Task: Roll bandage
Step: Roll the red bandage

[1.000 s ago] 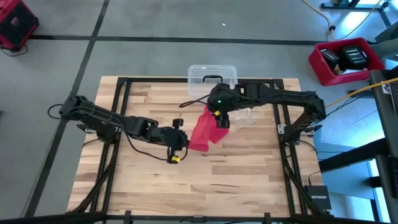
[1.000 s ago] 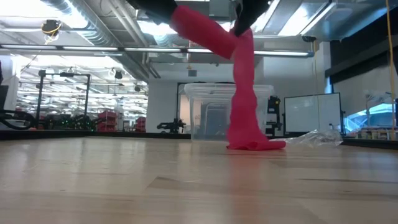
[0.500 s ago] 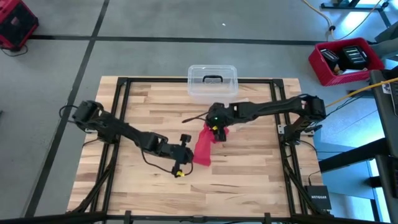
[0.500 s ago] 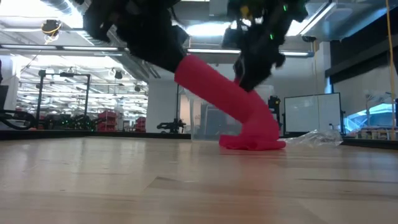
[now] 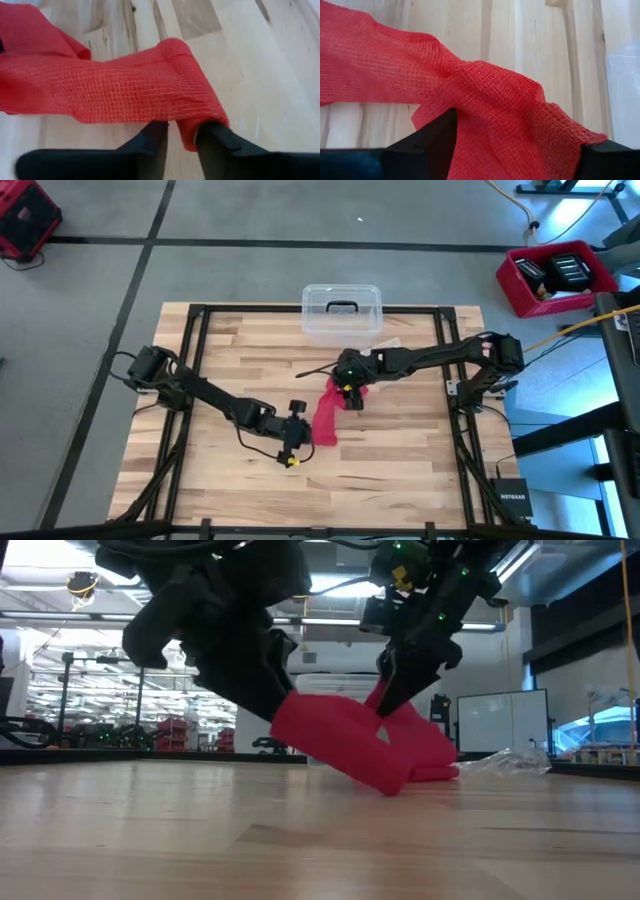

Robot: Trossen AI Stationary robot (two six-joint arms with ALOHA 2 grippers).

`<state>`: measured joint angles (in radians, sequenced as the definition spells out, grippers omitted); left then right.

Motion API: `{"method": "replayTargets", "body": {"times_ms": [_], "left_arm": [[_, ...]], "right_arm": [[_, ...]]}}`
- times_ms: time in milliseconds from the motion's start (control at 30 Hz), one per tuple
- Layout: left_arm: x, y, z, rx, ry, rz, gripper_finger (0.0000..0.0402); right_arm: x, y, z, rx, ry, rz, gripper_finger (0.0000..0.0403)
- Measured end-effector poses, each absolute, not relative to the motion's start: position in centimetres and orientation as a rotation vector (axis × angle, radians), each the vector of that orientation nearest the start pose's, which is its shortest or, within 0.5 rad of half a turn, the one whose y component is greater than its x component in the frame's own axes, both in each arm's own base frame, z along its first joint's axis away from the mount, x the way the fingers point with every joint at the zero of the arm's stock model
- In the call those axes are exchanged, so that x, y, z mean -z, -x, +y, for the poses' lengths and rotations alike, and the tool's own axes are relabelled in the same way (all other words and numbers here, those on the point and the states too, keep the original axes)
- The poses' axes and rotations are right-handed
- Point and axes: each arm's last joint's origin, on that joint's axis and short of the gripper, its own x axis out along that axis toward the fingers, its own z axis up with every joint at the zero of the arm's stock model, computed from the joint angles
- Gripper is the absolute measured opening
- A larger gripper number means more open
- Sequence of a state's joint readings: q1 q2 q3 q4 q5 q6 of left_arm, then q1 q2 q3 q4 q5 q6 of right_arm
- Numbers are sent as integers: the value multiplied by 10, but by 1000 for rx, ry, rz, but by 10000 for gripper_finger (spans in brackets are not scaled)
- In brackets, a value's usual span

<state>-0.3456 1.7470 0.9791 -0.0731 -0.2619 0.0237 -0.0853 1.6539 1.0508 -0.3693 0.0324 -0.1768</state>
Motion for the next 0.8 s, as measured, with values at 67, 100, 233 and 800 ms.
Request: {"method": "replayTargets", "body": {"times_ms": [67,100,233,800], "left_arm": [[-167,-327,-110,81,-257,822,115],[-169,-324,-110,76,-250,842,124],[-179,-311,-108,69,-240,900,144],[-203,-301,-108,54,-184,919,148]], "right_arm": [[-198,-332,-29,21,137,970,252],[-198,-332,-29,16,134,968,252],[-198,-332,-29,-1,125,965,252],[-198,-332,-28,-11,106,957,252]]}}
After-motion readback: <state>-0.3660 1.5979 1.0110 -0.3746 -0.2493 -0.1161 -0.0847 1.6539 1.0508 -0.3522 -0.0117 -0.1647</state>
